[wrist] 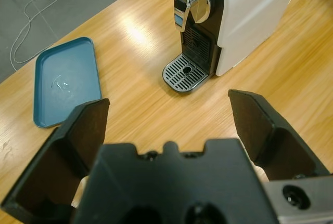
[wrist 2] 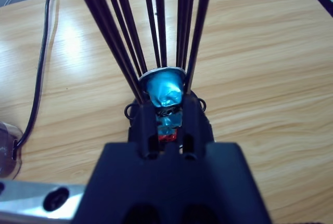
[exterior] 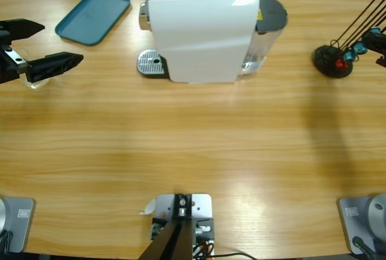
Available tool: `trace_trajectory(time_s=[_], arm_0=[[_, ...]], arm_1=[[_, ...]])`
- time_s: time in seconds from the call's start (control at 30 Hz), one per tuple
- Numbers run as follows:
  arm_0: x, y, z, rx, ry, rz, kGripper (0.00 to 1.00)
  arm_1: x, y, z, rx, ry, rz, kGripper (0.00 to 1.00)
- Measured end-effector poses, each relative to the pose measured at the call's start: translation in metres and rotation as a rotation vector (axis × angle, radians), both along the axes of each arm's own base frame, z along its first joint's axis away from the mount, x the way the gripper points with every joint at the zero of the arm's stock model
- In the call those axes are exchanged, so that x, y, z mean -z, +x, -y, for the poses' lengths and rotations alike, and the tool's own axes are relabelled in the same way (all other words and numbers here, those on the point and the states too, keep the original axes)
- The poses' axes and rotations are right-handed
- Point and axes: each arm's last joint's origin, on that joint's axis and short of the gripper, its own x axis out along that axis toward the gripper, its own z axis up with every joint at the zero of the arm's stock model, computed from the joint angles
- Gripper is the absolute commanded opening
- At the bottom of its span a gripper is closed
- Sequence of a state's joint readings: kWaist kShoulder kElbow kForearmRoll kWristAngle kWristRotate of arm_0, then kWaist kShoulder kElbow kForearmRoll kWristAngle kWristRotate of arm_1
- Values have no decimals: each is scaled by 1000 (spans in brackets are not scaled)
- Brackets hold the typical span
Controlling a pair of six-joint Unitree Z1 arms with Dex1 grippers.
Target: Pour coffee
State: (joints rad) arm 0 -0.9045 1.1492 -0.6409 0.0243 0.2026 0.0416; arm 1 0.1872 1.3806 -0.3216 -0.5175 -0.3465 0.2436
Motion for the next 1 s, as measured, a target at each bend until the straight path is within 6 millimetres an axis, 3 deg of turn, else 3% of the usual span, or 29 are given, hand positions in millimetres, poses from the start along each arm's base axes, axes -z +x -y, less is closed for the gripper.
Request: trace_trajectory(time_s=[0.27,0.6,1.0], arm_0=[[1,0,0,-2,-6,-1,1000],[1,0,0,-2,-10,2,1000],[3,2,4,3,-17,-2,1000]], arm_1=[[-8,-7,2,14,-3,25,0],[-21,-2,1,16,-2,42,0],[-76,-3,-2,21,7,148,0]])
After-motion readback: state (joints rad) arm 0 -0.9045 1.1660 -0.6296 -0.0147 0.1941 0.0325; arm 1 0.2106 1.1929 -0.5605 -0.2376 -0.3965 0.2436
